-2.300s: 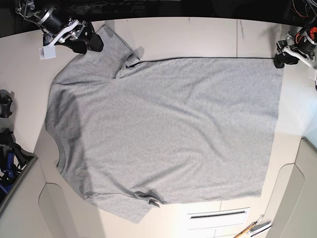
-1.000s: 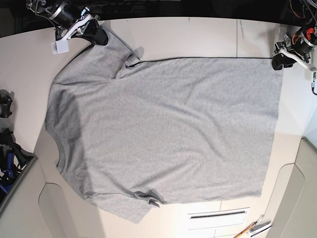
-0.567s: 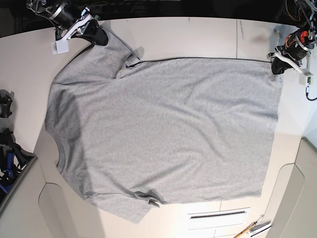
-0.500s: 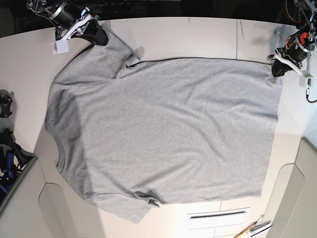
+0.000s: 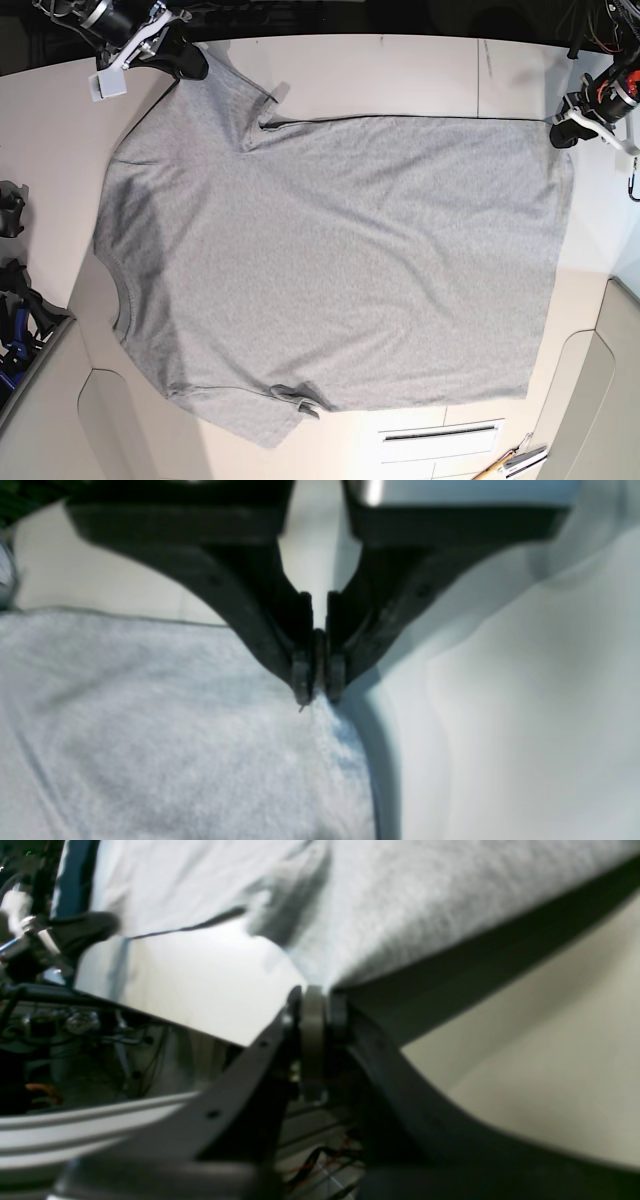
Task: Fold the T-shirt properly
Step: 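Lift the shoulder edge with both grippers and fold it over the shirt body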
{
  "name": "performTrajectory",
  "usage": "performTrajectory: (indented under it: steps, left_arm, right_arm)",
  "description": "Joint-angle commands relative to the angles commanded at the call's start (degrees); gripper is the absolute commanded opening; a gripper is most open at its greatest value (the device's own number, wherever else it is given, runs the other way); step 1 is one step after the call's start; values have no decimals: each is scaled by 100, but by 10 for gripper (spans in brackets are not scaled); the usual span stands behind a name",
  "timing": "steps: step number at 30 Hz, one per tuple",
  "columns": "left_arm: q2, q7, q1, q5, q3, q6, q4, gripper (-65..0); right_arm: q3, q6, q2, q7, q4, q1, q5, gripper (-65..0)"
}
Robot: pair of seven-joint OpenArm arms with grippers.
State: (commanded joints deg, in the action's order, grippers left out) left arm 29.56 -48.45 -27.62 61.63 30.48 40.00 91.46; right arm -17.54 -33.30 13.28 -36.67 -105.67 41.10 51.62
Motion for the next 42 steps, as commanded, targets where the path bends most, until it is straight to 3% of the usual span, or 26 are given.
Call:
performTrajectory:
  steps: [4, 11, 19, 22, 28, 31, 34, 39, 42]
  left_arm:
    - [-2, -11, -291, 116, 151, 0, 37, -650]
    - [-4, -197, -872, 846, 863, 0, 328, -650]
    - [-2, -105, -555, 1010, 866, 0, 363, -650]
    - [-2, -57, -221, 730, 863, 0, 363, -650]
    - [-4, 498, 376, -284, 645, 0, 339, -650]
    - [-4, 896, 542, -791, 332, 0, 339, -650]
    - [-4, 1259, 732, -1307, 205, -187, 339, -650]
    - [-4, 1311, 1080, -1515, 151, -187, 184, -650]
    - [-4, 1554, 1355, -1657, -22, -187, -245, -650]
  right_arm:
    - [-201, 0, 2, -4, -350, 385, 4, -650]
    - [-601, -59, 4, -15, -612, 822, 210, -650]
    - [-1078, -59, 4, -31, -739, 376, 433, -650]
    - [-1121, -59, 7, -109, -739, -7, 391, -650]
    - [-1115, -57, 57, -120, -684, -927, -74, -650]
    - [-1058, -57, 323, -116, -446, -1335, -170, -650]
    - [-920, -57, 643, -114, -9, -1823, -175, -650]
    - [-470, -61, 966, -116, 925, -2835, -201, -650]
    - [-15, -59, 990, -114, 1305, -3499, -568, -650]
